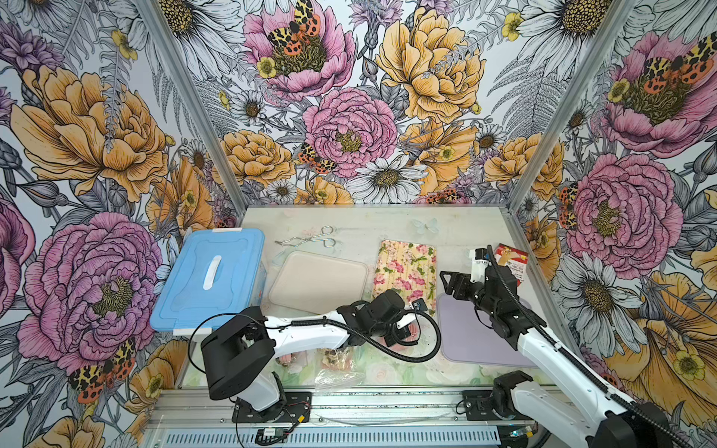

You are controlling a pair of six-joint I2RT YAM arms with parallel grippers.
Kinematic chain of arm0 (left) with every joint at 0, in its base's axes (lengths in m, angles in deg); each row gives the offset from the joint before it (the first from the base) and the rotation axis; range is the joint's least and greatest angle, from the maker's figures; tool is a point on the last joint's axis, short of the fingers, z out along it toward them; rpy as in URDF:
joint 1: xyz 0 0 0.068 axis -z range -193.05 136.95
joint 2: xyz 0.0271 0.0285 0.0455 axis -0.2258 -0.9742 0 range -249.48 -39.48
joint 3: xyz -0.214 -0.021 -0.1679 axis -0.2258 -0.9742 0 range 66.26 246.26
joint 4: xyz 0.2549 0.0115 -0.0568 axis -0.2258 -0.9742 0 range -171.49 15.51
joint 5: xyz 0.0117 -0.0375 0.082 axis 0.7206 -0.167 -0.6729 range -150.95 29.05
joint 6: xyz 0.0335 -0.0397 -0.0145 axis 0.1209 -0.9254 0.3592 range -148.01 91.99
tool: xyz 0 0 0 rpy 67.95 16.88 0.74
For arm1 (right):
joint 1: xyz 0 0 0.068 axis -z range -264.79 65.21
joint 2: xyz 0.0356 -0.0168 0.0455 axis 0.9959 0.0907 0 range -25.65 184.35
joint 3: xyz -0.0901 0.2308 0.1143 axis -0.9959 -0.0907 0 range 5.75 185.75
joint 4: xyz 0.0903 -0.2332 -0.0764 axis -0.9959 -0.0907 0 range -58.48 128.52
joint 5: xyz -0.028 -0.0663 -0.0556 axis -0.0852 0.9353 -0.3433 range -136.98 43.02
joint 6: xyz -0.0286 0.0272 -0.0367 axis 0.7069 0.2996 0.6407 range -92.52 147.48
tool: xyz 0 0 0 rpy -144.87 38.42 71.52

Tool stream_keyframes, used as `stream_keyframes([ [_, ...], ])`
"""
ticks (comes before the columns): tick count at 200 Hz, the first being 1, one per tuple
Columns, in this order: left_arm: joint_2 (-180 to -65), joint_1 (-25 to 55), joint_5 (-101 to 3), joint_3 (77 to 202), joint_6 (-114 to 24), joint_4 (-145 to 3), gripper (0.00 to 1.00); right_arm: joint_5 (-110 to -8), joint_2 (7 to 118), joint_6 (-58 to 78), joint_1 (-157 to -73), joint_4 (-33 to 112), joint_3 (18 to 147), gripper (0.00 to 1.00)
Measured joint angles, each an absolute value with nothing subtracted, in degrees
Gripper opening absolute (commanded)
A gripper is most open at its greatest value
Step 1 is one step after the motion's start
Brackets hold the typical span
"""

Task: Pour cookies out of the ziploc bag
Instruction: Pick up the ziploc bag from the center of the board.

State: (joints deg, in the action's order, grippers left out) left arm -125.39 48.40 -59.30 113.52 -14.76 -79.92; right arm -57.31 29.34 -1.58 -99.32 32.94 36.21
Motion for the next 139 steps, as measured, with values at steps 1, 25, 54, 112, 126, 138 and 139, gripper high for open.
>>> stream_keyframes([
  [1, -125.2, 48.3, -59.3, 113.4, -14.8, -79.8, 0.0, -57.4, 29.4, -1.5, -99.3, 32.9, 36.3, 0.74],
  [25, -118.4, 45.7, -58.1, 109.5, -15.9, -78.1, 0.0, -62.4, 33.8, -1.6, -99.3, 33.0, 38.4, 0.73],
  [54, -112.4, 40.4, -56.1, 105.6, -17.6, -75.7, 0.0, -68.2, 36.3, -1.7, -99.3, 34.4, 38.9, 0.72],
  [112, -108.1, 35.8, -55.7, 101.5, -19.5, -72.7, 0.0, -79.6, 47.8, -4.4, -102.9, 41.8, 39.2, 0.61],
  [126, -106.2, 35.3, -56.0, 100.3, -20.2, -71.8, 0.0, -81.4, 49.5, -4.7, -105.0, 42.5, 39.6, 0.58],
  [138, -103.9, 34.9, -56.3, 99.1, -20.6, -71.1, 0.0, -82.3, 49.8, -4.7, -106.3, 43.5, 39.7, 0.56],
  [139, -103.8, 34.9, -56.3, 99.0, -20.7, -71.1, 0.0, -82.4, 49.8, -4.6, -106.4, 43.5, 39.7, 0.56],
])
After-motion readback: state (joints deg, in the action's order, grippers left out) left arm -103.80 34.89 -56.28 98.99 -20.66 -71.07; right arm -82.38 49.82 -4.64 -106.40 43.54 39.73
